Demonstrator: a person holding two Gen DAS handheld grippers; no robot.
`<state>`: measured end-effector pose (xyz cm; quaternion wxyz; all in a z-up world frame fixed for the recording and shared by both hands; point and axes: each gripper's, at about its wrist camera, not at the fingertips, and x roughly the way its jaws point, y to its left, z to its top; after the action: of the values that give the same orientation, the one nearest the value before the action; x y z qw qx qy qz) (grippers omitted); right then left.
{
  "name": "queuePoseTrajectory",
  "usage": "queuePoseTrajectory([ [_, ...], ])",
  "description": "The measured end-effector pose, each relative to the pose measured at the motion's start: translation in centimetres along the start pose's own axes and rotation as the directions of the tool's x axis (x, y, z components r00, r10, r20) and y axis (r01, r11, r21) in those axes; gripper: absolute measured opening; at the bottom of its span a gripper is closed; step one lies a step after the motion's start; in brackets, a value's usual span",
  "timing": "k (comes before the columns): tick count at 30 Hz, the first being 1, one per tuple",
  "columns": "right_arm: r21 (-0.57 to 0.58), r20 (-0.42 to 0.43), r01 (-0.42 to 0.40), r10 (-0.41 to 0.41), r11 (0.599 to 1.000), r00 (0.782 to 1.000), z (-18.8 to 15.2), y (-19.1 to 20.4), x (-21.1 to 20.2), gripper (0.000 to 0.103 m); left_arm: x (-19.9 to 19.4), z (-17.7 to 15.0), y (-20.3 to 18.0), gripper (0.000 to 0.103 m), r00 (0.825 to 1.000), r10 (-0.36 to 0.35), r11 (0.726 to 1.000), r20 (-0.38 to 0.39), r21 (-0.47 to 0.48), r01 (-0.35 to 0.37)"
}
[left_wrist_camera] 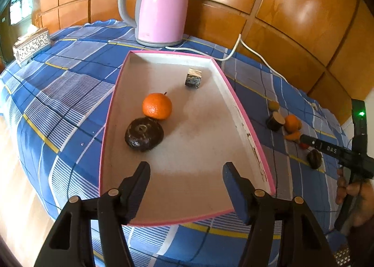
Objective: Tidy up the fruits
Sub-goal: 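Lower the right tool onto the carrot and grasp it, then carry the carrot into the tray and open the right tool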
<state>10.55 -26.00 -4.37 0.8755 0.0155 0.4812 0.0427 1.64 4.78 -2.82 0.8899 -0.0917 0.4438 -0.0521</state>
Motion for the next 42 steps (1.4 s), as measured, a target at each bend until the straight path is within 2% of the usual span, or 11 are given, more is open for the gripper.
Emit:
queuePoseTrajectory([
  [3,-0.012,-0.028,-0.089,0.088,0.996,0.996,-1.0,0.5,-0.5,0.007,0.0,-0.2,0.0,0.066,1.0,-0.009,1.0,-0.004,-0.002,0.009],
  [5,-0.031,-0.052,-0.102,0.1,0.994,0.994,-1.7,0.8,-0.6,0.007,-0.2,-0.2,0.0,0.066,1.0,-0.011,1.0,0.002,-0.004,0.011],
  [7,-0.016,-0.065,-0.11,0.108,0.994,0.992,-1.9,0.6,-0.5,0.018,-0.2,-0.2,0.1,0.066,1.0,-0.016,1.0,0.004,-0.008,0.016],
  [8,0.0,-0.067,-0.111,0.111,0.994,0.992,-1.9,0.3,-0.5,0.029,-0.3,-0.2,0.2,0.067,1.0,-0.017,1.0,0.004,-0.011,0.017],
  [12,0.148,-0.07,-0.17,0.182,0.974,0.981,-1.3,-1.5,0.0,0.032,-0.3,-0.3,0.4,0.067,1.0,-0.02,1.0,0.004,-0.021,0.02],
  [23,0.309,-0.046,-0.026,0.043,0.951,0.998,0.7,-1.8,2.1,0.035,-0.7,-0.7,1.2,0.074,0.999,0.007,1.0,0.038,-0.019,-0.006],
  [26,0.28,-0.054,0.028,-0.013,0.96,0.998,1.1,-1.3,2.4,0.035,-0.7,-0.8,1.4,0.075,0.999,0.009,1.0,0.04,-0.022,-0.008],
  [29,0.193,-0.063,0.103,-0.093,0.976,0.994,0.9,-0.1,2.6,0.022,-0.7,-0.8,1.8,0.08,0.999,0.02,0.999,0.045,-0.033,-0.019],
  [30,0.176,-0.058,0.1,-0.091,0.979,0.994,0.7,0.1,2.5,0.022,-0.7,-0.8,1.9,0.08,0.999,0.024,0.999,0.046,-0.039,-0.022],
  [35,0.105,-0.062,0.057,-0.05,0.993,0.997,-1.0,1.0,1.2,0.022,-0.8,-0.8,2.3,0.08,0.997,0.048,0.997,0.054,-0.056,-0.045],
  [42,0.046,-0.095,-0.068,0.072,0.997,0.993,-3.5,3.7,-0.2,0.022,-1.3,-0.8,2.3,0.082,0.995,0.064,0.997,0.072,-0.056,-0.06],
])
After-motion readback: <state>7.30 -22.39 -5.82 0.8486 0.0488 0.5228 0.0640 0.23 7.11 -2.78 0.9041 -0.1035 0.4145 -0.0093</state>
